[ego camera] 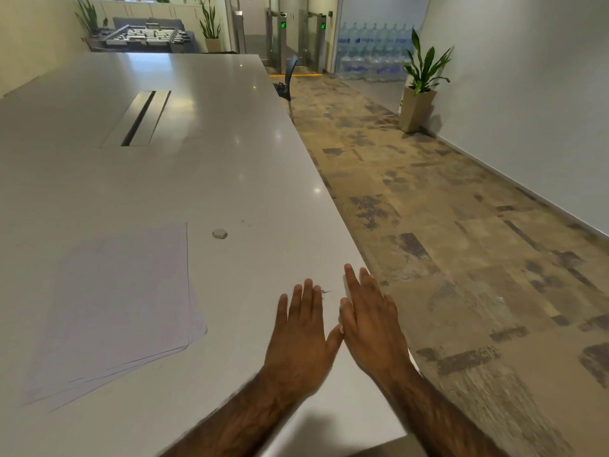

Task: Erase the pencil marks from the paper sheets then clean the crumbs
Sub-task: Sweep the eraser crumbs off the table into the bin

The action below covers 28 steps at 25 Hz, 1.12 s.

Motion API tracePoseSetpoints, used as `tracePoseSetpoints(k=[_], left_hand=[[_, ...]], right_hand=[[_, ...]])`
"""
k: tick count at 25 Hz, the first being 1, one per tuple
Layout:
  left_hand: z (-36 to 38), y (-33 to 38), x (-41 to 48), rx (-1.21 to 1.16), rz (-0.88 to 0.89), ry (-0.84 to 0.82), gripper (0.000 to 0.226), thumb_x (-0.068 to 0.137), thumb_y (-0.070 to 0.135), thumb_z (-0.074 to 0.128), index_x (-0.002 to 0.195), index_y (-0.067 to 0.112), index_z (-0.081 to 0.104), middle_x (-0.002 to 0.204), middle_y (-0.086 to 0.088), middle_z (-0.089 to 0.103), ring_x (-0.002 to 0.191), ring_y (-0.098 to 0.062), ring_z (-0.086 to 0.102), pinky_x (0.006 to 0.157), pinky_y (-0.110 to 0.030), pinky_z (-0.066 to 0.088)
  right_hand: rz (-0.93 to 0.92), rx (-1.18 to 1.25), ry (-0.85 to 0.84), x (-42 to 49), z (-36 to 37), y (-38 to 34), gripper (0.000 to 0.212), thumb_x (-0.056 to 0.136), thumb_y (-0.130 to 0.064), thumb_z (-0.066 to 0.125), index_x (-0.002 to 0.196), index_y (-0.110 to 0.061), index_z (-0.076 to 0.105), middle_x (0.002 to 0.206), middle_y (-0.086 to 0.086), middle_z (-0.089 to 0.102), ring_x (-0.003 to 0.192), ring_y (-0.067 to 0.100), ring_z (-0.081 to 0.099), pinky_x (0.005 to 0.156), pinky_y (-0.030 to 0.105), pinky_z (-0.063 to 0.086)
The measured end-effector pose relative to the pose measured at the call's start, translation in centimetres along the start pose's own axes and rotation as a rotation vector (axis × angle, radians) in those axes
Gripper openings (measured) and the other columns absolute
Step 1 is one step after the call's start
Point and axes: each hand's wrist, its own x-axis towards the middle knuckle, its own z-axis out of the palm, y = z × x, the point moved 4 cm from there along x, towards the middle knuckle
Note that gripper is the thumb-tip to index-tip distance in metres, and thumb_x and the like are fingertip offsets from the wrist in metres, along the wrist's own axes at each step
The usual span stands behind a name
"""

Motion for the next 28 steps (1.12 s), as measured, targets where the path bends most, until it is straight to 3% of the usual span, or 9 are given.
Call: tracePoseSetpoints(k=[5,9,12,15,21,26,28], left_hand=[[0.4,-2.6,-2.3,0.005,-0.129,0.022,0.084,0.094,0.071,-0.017,0.154,0.015,-0.036,0.159,-0.004,-0.046,0.148,-0.021,-0.041,0.123,-0.042,-0.024],[0.6,-2.5,-1.8,0.033,-0.121,-0.025,0.086,0.094,0.073,-0.016,0.154,0.015,-0.035,0.159,-0.005,-0.046,0.148,-0.023,-0.041,0.121,-0.044,-0.027],[0.8,-1.7,-0.7,0.04,-0.047,-0.007,0.082,0.1,0.071,-0.006,0.156,0.017,-0.033,0.159,-0.002,-0.046,0.148,-0.022,-0.042,0.12,-0.044,-0.029],[1.0,-2.1,-0.8,0.058,-0.091,0.013,0.081,0.095,0.068,-0.016,0.156,0.018,-0.034,0.161,-0.003,-0.046,0.149,-0.022,-0.04,0.123,-0.046,-0.024],[0.8,-2.1,-1.1,0.033,-0.092,0.002,0.088,0.087,0.067,-0.026,0.157,0.015,-0.031,0.163,-0.005,-0.041,0.152,-0.023,-0.035,0.126,-0.047,-0.018],[0.6,-2.0,-1.5,0.013,-0.075,0.012,0.085,0.094,0.069,-0.017,0.159,0.015,-0.028,0.165,-0.004,-0.038,0.152,-0.022,-0.034,0.126,-0.047,-0.019],[0.4,-2.3,-1.6,0.011,-0.075,0.016,0.086,0.093,0.069,-0.017,0.16,0.015,-0.026,0.165,-0.004,-0.035,0.153,-0.022,-0.032,0.126,-0.046,-0.018]], right_hand=[[0.078,-0.021,-0.019,0.2,0.6,0.6,0.062,0.107,-0.047,0.013,0.165,-0.029,-0.003,0.173,0.0,0.002,0.159,0.016,0.005,0.127,0.043,0.008],[0.039,-0.223,-0.121,0.4,1.1,0.4,0.064,0.108,-0.047,0.008,0.166,-0.019,0.004,0.172,0.003,-0.01,0.159,0.022,-0.01,0.127,0.052,0.004],[-0.027,-0.287,-0.166,0.5,1.2,0.0,0.066,0.103,-0.053,-0.004,0.165,-0.028,-0.004,0.171,0.001,-0.019,0.157,0.027,-0.019,0.124,0.061,-0.001],[-0.076,-0.323,-0.186,0.8,1.3,-0.1,0.07,0.094,-0.061,-0.015,0.161,-0.041,-0.014,0.168,0.001,-0.027,0.155,0.03,-0.025,0.122,0.066,-0.005],[-0.087,-0.271,-0.171,0.9,1.8,0.4,0.058,0.103,-0.059,0.002,0.157,-0.052,-0.016,0.169,-0.003,-0.027,0.156,0.025,-0.025,0.121,0.064,-0.011],[0.0,-0.142,-0.112,0.9,1.3,0.5,0.061,0.105,-0.059,0.009,0.157,-0.048,-0.02,0.171,-0.004,-0.018,0.159,0.021,-0.013,0.124,0.057,-0.002],[0.055,-0.054,-0.082,0.8,0.9,0.5,0.061,0.103,-0.062,0.003,0.159,-0.046,-0.017,0.172,-0.006,-0.014,0.159,0.018,-0.009,0.126,0.052,-0.001]])
